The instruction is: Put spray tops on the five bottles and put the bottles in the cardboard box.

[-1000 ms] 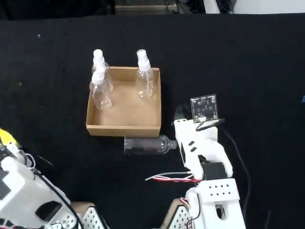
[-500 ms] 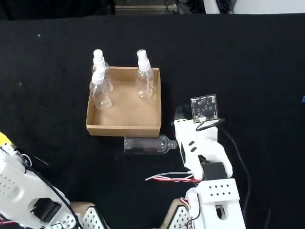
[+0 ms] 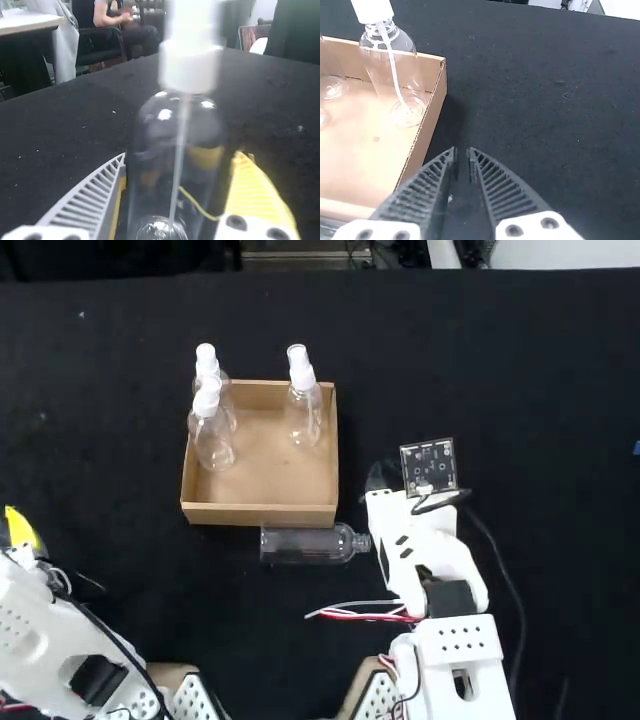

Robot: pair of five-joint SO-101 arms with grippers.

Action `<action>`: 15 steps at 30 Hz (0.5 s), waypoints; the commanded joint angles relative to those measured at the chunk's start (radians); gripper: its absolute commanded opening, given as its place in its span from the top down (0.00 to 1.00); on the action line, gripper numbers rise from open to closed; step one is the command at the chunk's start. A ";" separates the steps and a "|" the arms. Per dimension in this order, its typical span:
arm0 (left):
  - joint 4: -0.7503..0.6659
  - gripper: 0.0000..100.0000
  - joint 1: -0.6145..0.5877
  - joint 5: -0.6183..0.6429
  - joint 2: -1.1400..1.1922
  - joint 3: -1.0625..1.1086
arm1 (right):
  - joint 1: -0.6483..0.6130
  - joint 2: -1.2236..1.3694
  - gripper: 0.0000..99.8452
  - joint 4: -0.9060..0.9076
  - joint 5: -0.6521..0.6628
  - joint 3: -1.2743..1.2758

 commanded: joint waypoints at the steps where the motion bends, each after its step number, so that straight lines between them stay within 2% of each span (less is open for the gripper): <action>1: -0.028 0.68 -0.013 0.008 -0.003 -0.019 | -0.011 -0.030 0.99 -0.018 0.000 -0.007; 11: -0.026 0.68 -0.007 0.008 0.008 -0.076 | -0.009 -0.030 0.99 -0.018 0.000 -0.005; 15: -0.026 0.80 0.013 0.008 -0.006 -0.074 | -0.012 -0.030 0.99 -0.018 0.000 -0.005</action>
